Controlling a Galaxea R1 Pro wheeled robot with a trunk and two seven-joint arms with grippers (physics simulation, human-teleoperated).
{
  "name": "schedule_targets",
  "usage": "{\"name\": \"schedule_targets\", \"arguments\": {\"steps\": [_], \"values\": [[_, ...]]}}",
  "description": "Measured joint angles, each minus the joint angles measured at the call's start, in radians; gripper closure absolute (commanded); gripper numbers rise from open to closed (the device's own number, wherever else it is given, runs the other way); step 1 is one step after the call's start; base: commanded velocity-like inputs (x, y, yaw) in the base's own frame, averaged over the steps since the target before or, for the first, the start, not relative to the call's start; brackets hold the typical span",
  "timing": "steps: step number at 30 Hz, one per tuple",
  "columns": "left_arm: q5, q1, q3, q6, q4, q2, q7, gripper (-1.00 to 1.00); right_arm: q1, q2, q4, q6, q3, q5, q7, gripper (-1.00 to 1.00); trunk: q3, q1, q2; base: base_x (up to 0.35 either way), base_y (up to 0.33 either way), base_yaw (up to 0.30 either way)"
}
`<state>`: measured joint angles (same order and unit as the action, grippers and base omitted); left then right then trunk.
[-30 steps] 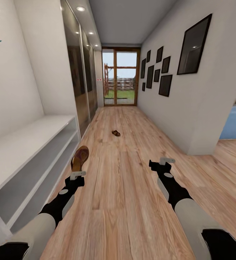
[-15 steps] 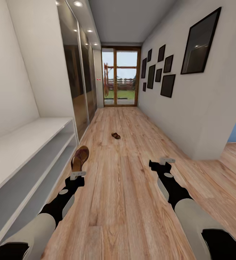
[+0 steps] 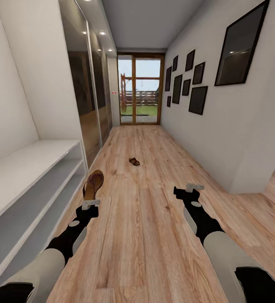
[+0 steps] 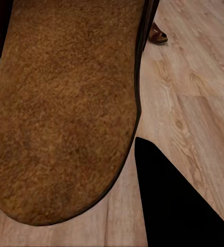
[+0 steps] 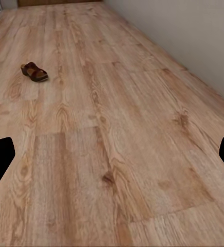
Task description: Pick up the two gym shoes and the two sandals from the corridor floor and place them onto the hallstand (shoe rack) in the corridor, making sure they are on the rack and not on the floor. Arrange them so the two gym shoes are next to each other and the two sandals are next to each other.
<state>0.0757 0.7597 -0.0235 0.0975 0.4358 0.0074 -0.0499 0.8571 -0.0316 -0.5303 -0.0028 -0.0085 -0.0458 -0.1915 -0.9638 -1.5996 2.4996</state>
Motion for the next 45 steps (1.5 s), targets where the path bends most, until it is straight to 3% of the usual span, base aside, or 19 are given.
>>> {"name": "schedule_targets", "arguments": {"steps": [45], "values": [[0.0, -0.001, 0.0, -0.001, -0.001, -0.007, 0.001, 1.0, 0.0, 0.0, -0.002, 0.0, 0.0, 0.0, -0.003, -1.0, 0.032, 0.0, 0.0, 0.348, -0.091, -0.016]]}}
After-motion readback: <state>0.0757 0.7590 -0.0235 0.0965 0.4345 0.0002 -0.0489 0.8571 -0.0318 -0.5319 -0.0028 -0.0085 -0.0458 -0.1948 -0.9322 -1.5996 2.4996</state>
